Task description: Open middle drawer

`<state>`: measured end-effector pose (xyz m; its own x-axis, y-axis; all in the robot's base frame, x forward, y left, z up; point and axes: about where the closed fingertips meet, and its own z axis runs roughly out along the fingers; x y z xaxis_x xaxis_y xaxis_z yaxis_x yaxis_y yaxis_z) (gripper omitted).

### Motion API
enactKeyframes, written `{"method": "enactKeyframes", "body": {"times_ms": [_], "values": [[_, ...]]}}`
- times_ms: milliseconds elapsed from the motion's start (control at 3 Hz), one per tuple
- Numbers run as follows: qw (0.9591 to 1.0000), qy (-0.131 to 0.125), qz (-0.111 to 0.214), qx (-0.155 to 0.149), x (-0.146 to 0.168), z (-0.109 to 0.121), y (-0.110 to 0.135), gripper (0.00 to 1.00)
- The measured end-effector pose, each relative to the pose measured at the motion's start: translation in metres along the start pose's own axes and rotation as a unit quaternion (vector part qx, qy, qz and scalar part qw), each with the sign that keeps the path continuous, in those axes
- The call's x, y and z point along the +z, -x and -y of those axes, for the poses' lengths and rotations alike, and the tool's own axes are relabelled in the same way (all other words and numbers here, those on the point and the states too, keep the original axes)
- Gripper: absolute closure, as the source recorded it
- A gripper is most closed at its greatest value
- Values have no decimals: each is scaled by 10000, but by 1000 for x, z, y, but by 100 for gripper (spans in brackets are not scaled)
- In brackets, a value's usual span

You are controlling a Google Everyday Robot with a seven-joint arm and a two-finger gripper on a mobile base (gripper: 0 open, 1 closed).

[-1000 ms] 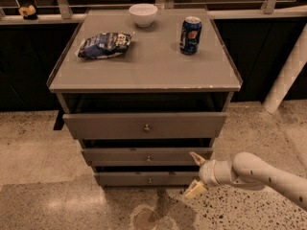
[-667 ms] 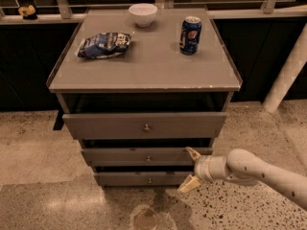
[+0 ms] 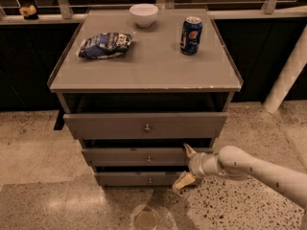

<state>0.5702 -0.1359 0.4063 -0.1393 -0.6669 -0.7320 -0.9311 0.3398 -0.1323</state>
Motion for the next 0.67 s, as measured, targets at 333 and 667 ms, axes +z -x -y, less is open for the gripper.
{"method": "enactKeyframes", "body": {"times_ms": [333,667], "values": [[9999,16,-94,-49,8,3,5,0],[9996,-86,-257,-7,16,8,11,0]]}}
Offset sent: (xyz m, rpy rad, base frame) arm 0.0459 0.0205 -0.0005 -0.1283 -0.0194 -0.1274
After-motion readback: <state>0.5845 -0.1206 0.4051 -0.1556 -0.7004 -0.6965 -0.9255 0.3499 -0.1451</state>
